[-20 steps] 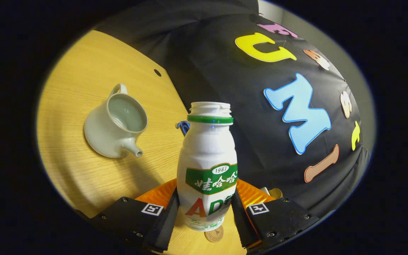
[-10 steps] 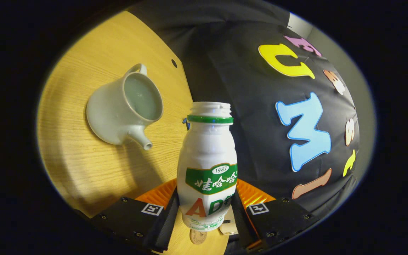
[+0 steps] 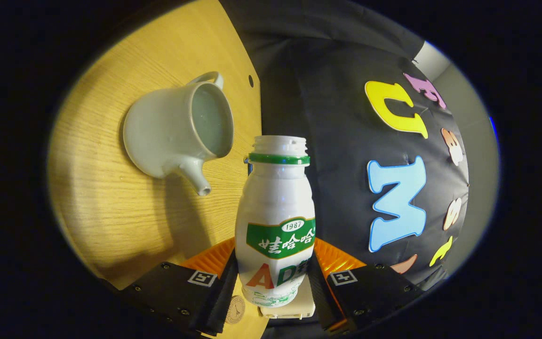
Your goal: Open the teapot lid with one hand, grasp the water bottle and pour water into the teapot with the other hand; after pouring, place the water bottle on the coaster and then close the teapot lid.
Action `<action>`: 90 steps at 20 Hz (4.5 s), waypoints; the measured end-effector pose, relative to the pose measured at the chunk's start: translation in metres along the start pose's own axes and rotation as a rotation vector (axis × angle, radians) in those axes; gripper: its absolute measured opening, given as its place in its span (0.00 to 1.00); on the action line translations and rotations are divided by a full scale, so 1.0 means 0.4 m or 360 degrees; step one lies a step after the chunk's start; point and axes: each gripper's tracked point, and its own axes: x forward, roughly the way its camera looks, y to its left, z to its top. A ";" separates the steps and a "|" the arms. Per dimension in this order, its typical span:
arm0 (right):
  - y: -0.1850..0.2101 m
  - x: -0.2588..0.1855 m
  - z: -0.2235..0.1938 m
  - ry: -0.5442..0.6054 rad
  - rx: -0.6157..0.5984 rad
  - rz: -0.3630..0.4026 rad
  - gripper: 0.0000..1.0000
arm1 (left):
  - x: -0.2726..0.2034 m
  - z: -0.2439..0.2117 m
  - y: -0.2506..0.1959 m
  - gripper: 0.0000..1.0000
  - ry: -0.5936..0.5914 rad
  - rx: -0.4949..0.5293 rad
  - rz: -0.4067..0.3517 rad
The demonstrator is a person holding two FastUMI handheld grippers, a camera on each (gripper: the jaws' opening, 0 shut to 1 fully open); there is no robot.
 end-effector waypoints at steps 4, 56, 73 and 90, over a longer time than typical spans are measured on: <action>-0.003 0.001 0.005 -0.0007 -0.0096 -0.0014 0.72 | -0.003 -0.004 0.000 0.08 0.0011 -0.0001 0.0002; -0.148 -0.003 0.051 -0.0129 -0.0674 -0.0309 0.72 | -0.011 -0.015 0.025 0.08 0.0053 0.0062 0.0039; -0.098 0.010 0.067 -0.0137 -0.0895 -0.0277 0.72 | -0.021 -0.029 0.026 0.08 0.0106 0.0074 0.0034; -0.081 0.002 0.072 -0.0187 -0.0609 -0.0180 0.72 | -0.018 -0.027 0.033 0.08 0.0094 0.0096 0.0044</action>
